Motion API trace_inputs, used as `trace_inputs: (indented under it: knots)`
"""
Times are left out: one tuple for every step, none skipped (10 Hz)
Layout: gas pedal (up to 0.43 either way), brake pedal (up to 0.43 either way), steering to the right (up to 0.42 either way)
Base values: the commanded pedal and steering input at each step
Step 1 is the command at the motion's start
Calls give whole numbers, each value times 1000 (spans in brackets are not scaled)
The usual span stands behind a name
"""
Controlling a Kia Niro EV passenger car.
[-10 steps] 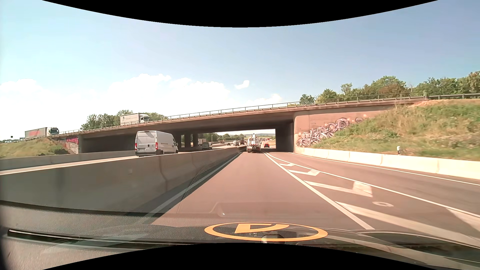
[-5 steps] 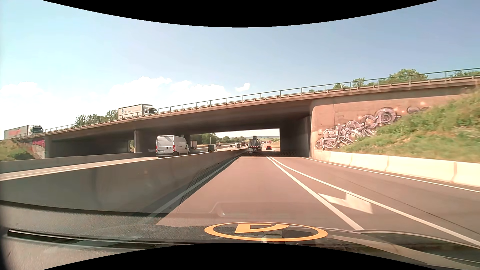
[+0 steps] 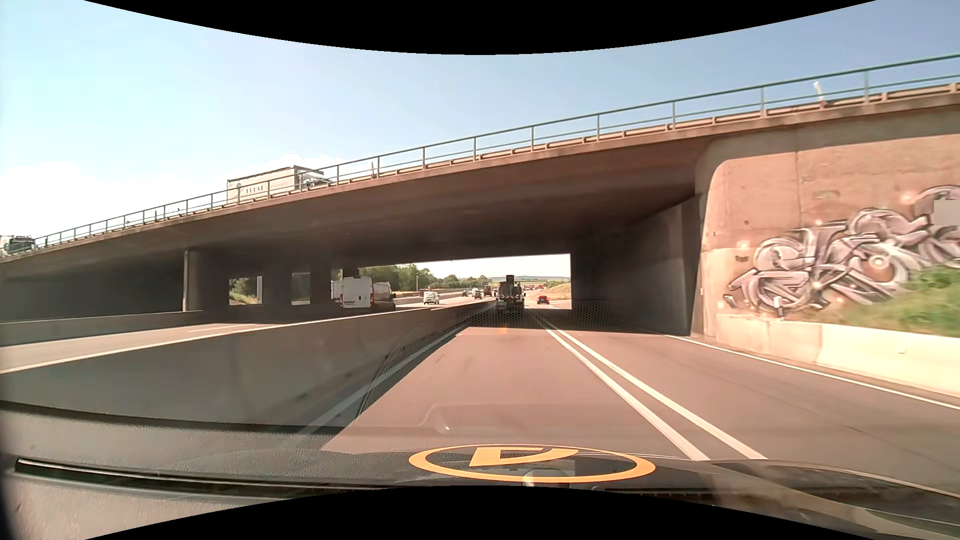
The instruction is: Follow the waypoints while adhering to traffic rules and regulations
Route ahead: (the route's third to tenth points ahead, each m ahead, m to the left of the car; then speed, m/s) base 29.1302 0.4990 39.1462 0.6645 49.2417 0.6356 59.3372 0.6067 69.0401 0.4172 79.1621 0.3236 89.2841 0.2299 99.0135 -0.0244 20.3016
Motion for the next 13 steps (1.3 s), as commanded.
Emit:
trace_inputs:
  knots:
    - [209,0,0]
    - [197,0,0]
    - [197,0,0]
    - [197,0,0]
    - [197,0,0]
    - [197,0,0]
    - [209,0,0]
    - [209,0,0]
    - [209,0,1]
    - [220,0,2]
    - [228,0,2]
    - [268,0,2]
    - [280,0,2]
